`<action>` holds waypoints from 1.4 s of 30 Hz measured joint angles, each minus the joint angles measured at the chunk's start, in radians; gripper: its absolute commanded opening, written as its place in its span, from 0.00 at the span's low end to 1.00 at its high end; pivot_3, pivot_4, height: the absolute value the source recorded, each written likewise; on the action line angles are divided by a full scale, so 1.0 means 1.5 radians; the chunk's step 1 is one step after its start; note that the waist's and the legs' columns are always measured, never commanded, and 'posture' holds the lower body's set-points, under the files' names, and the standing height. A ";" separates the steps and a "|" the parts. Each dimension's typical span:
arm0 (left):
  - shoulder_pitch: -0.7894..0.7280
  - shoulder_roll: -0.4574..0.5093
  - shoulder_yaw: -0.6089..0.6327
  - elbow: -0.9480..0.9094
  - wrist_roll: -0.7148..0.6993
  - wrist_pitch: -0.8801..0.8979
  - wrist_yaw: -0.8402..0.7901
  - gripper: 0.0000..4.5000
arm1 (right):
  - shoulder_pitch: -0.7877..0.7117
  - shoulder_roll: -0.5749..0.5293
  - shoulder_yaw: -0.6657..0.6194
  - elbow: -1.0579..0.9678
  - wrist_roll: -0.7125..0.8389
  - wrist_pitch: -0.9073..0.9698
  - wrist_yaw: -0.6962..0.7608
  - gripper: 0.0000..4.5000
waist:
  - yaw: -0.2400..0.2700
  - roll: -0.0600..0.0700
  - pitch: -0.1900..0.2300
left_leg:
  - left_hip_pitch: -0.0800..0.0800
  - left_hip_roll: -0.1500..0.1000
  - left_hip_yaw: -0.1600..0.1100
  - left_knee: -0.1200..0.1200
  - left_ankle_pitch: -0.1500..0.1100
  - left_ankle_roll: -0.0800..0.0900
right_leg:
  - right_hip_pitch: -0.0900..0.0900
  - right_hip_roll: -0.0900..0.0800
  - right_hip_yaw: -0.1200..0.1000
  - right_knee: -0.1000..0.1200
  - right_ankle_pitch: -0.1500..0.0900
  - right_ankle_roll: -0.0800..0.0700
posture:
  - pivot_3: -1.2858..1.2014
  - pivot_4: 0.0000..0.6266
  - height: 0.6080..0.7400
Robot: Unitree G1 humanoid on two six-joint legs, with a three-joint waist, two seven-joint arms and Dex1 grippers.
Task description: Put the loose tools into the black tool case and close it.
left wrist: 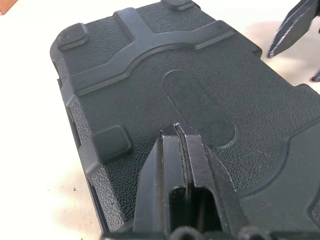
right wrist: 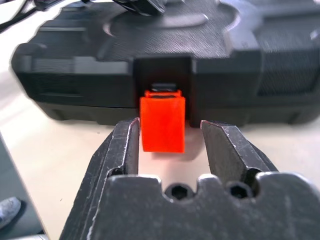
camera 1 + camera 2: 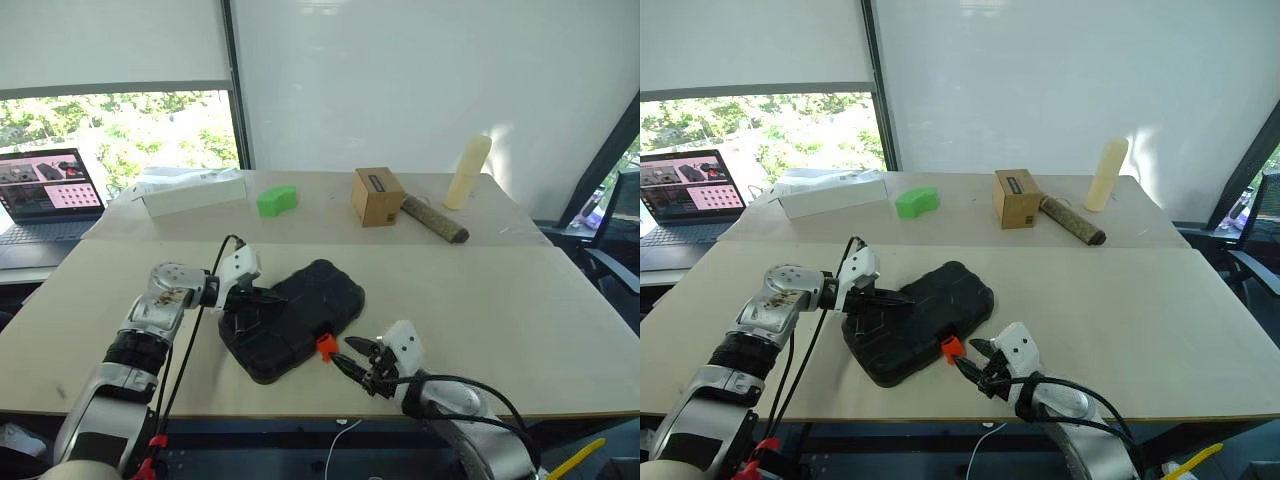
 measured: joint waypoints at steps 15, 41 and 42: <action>0.007 0.016 0.000 -0.019 0.000 0.005 -0.014 0.00 | -0.041 0.029 0.025 0.012 0.006 0.070 -0.030 0.53 | -0.006 0.000 0.000 | 0.001 0.000 0.000 -0.004 0.000 0.000 | -0.001 0.001 0.000 0.000 -0.001 -0.002 | 0.52 0.24 1.00; 0.012 0.021 0.000 -0.041 0.000 0.028 -0.015 0.00 | -0.068 0.018 0.069 0.067 -0.014 0.033 -0.019 0.27 | -0.007 0.000 0.000 | 0.000 0.000 0.000 -0.004 0.000 0.000 | -0.001 0.000 0.000 0.000 -0.001 -0.002 | 0.52 0.24 1.00; 0.012 0.021 0.000 -0.042 0.000 0.028 -0.015 0.00 | -0.067 0.016 0.069 0.067 -0.014 0.027 -0.015 0.27 | -0.007 0.000 0.000 | 0.000 0.000 0.000 -0.004 0.000 0.000 | -0.001 0.000 0.000 0.000 -0.001 -0.002 | 0.52 0.24 1.00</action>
